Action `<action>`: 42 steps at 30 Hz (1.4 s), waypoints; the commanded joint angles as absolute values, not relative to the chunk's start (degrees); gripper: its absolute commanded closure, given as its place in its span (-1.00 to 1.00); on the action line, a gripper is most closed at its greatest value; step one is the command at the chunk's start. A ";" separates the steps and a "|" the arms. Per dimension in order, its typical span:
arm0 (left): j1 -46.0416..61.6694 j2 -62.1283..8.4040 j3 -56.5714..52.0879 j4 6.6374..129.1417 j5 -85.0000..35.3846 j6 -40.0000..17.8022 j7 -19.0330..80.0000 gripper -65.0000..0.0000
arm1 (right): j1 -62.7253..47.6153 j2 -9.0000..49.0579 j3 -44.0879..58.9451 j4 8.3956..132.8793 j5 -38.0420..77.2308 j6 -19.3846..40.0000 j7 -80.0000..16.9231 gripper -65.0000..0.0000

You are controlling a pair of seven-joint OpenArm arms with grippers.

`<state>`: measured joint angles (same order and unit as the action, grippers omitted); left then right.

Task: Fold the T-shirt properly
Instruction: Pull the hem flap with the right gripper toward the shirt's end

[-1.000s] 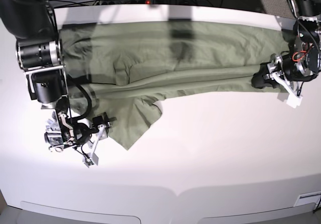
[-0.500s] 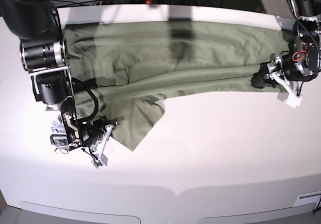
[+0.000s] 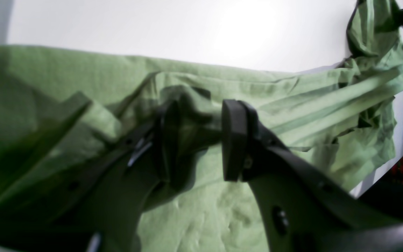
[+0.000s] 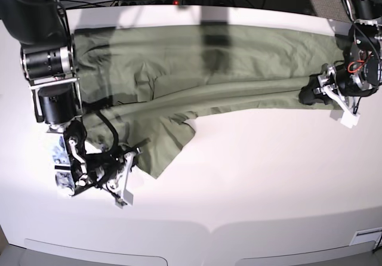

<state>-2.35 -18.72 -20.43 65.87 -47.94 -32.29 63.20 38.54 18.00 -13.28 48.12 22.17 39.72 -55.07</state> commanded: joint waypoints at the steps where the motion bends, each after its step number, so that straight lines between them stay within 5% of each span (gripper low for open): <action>1: -2.22 -19.22 -20.21 65.78 -45.25 -31.27 65.54 0.34 | 40.42 18.85 -13.10 50.70 24.27 40.00 -55.86 1.00; 13: -2.26 -19.35 -20.21 65.80 -45.25 -31.27 65.54 0.34 | 28.71 28.82 -13.10 78.76 50.63 40.00 -78.78 1.00; 27: -6.46 -22.57 -20.21 65.80 -45.30 -31.29 65.56 0.34 | 7.55 48.75 -13.04 98.83 63.70 40.00 -80.00 1.00; 42: -9.56 -22.57 -20.21 65.80 -45.23 -31.29 65.58 0.34 | 5.34 60.20 -12.97 99.29 82.94 40.00 -80.00 1.00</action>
<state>-8.27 -21.56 -19.88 65.10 -44.42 -31.40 66.06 4.56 58.70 -13.61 98.63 81.41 39.94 -79.81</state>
